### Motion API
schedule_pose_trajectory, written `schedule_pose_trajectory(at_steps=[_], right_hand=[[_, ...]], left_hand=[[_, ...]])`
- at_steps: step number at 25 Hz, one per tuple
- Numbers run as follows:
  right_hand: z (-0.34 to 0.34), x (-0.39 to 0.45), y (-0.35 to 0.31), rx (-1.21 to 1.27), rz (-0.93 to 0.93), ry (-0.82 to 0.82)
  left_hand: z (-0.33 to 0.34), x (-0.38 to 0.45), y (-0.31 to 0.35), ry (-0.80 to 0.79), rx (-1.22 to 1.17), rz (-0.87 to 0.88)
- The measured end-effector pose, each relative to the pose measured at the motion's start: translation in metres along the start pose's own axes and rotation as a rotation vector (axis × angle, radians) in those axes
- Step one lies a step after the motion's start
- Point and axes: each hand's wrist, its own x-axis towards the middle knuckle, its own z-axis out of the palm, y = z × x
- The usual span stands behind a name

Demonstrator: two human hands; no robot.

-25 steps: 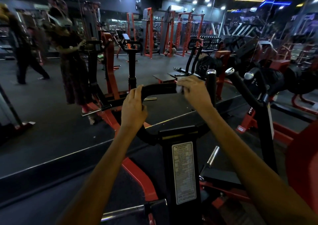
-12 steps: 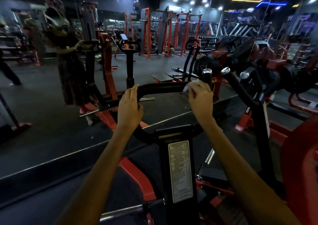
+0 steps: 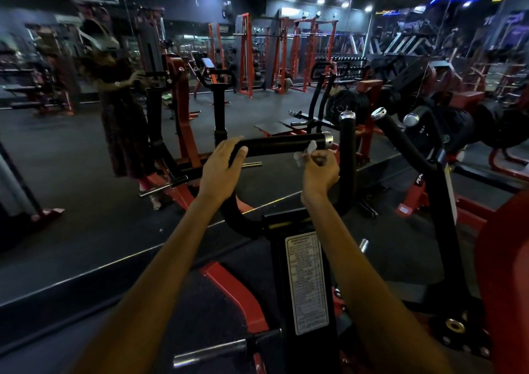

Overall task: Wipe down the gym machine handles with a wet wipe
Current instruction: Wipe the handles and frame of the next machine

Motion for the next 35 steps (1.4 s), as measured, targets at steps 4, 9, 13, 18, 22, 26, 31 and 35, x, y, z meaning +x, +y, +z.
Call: schedule_pose_trajectory(at_steps=[4,9,13,18,22,26,31,35], right_hand=[[-0.006,0.009,-0.003,0.085,0.018,0.147],[0.012,-0.014,0.0,0.041,-0.028,-0.032],[0.003,-0.013,0.0,0.035,-0.106,0.082],[0.022,-0.02,0.001,0.009,-0.149,0.08],[0.032,-0.041,0.012,-0.035,-0.228,-0.073],[0.021,-0.023,0.004,0.086,-0.127,0.145],[0.046,-0.061,0.009,0.134,-0.058,-0.055],[0.055,-0.078,0.015,0.105,-0.138,-0.233]], left_hand=[[0.002,-0.003,-0.002,0.061,-0.064,0.002],[0.004,-0.002,-0.006,0.047,-0.027,-0.006],[0.004,-0.003,-0.004,0.027,-0.015,-0.017],[0.006,-0.002,-0.006,0.047,0.102,0.012],[0.007,-0.006,-0.009,0.055,0.197,0.049],[0.006,-0.005,-0.01,-0.007,0.198,0.001],[-0.008,-0.009,-0.001,-0.13,-0.228,-0.176],[-0.019,-0.007,-0.005,-0.199,-0.476,-0.214]])
